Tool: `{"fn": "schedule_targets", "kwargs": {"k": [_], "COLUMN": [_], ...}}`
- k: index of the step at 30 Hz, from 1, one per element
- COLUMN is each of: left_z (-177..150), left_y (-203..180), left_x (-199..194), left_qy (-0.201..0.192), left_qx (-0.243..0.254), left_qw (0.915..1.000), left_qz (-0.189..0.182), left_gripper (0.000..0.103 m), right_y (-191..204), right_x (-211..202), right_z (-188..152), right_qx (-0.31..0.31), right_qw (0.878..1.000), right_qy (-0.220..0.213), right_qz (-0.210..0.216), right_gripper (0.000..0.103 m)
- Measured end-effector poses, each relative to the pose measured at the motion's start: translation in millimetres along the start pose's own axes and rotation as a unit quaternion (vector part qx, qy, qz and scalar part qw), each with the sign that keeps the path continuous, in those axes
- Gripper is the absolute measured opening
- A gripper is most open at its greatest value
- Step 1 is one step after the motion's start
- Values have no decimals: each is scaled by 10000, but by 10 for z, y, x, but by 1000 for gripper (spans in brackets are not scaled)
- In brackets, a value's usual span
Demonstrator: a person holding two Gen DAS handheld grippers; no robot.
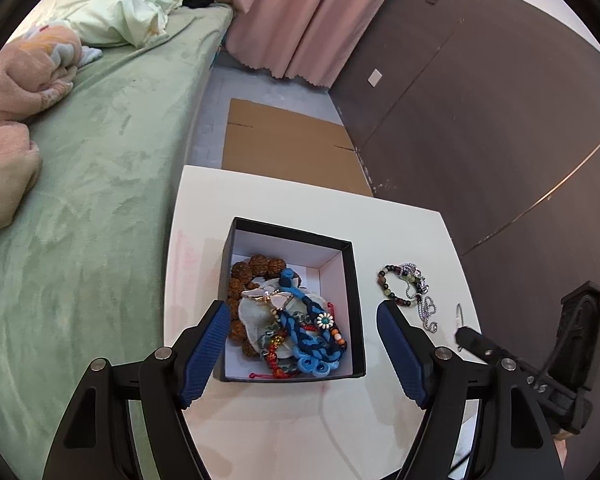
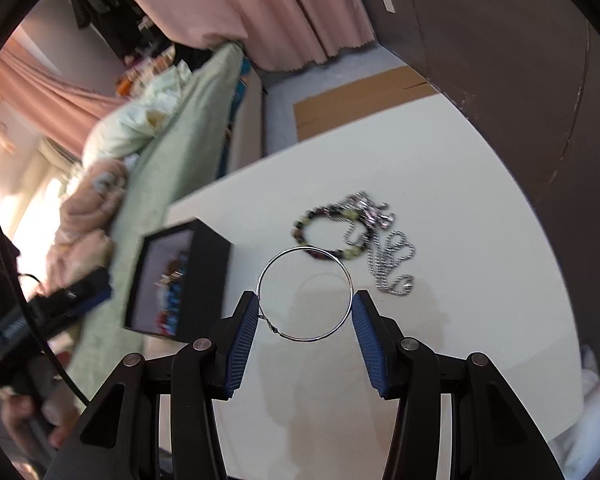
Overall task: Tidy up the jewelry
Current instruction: 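Grasp the silver hoop bangle rim with the right gripper, then carry the silver bangle over the black box and release it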
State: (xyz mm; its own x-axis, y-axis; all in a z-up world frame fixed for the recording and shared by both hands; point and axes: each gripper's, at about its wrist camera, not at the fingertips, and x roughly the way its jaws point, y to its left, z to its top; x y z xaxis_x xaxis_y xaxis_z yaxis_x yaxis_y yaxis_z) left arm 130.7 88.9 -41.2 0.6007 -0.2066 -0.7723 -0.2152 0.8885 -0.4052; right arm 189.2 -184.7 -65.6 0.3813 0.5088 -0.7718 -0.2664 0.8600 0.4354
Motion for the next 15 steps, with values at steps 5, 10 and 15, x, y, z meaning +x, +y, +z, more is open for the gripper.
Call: {"fn": "schedule_targets", "kwargs": {"k": [5, 10, 15], "left_z": [0, 14, 34], "left_y": [24, 106, 196], "left_x": [-81, -166, -248], "left_qy": [-88, -169, -262], "left_qx": [-18, -145, -276], "left_qw": [9999, 9997, 9989], "left_qz": [-46, -126, -276], "left_gripper": [77, 77, 88], "right_y": [190, 432, 687], "right_x": [-105, -146, -19], "right_z": [79, 77, 58], "right_qx": [-13, -111, -109], "right_qw": [9989, 9962, 9933], "right_qy": [-270, -499, -550], "right_qz": [382, 702, 1006], "right_gripper": [49, 49, 49]}}
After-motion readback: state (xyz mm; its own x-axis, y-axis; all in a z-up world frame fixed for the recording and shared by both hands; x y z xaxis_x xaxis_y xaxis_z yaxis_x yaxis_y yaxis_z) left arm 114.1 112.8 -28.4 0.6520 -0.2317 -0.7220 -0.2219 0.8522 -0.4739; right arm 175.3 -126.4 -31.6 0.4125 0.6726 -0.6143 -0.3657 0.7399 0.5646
